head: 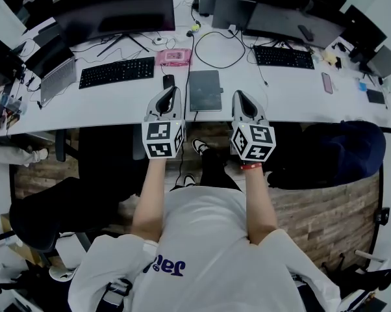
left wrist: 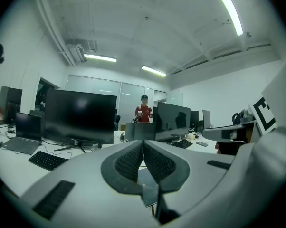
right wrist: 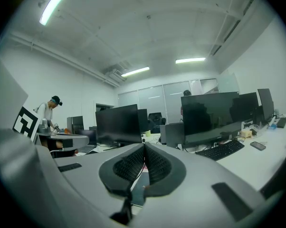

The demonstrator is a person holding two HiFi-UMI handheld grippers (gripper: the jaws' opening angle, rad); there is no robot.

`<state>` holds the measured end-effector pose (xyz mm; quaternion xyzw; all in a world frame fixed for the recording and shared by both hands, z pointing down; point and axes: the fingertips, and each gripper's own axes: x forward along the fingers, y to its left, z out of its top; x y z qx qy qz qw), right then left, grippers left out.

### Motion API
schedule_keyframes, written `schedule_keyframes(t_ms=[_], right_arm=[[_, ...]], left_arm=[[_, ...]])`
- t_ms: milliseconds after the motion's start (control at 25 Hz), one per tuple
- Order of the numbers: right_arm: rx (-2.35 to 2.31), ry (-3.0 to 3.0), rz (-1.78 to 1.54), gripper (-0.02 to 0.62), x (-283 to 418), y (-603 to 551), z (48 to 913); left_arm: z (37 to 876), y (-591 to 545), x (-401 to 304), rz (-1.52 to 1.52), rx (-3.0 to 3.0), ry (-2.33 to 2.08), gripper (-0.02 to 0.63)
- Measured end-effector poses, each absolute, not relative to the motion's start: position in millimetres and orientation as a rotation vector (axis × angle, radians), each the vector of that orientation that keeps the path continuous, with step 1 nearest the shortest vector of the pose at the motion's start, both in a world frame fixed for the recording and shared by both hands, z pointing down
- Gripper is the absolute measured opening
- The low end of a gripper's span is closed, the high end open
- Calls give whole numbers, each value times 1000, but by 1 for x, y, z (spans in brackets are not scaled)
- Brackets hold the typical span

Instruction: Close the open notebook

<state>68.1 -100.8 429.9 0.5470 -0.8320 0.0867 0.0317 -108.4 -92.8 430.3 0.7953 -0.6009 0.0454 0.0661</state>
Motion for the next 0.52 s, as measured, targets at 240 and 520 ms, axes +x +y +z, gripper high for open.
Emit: schedule_keyframes(t_ms=[240,520], right_arm=[[1679,-2556,267,12,68,-106,432],[1582,-2515,174,12,55,-127,442]], left_arm=[[432,-100,-109,106,2423,-1805,23],[476,-113,-118,244,2367,-1789,23]])
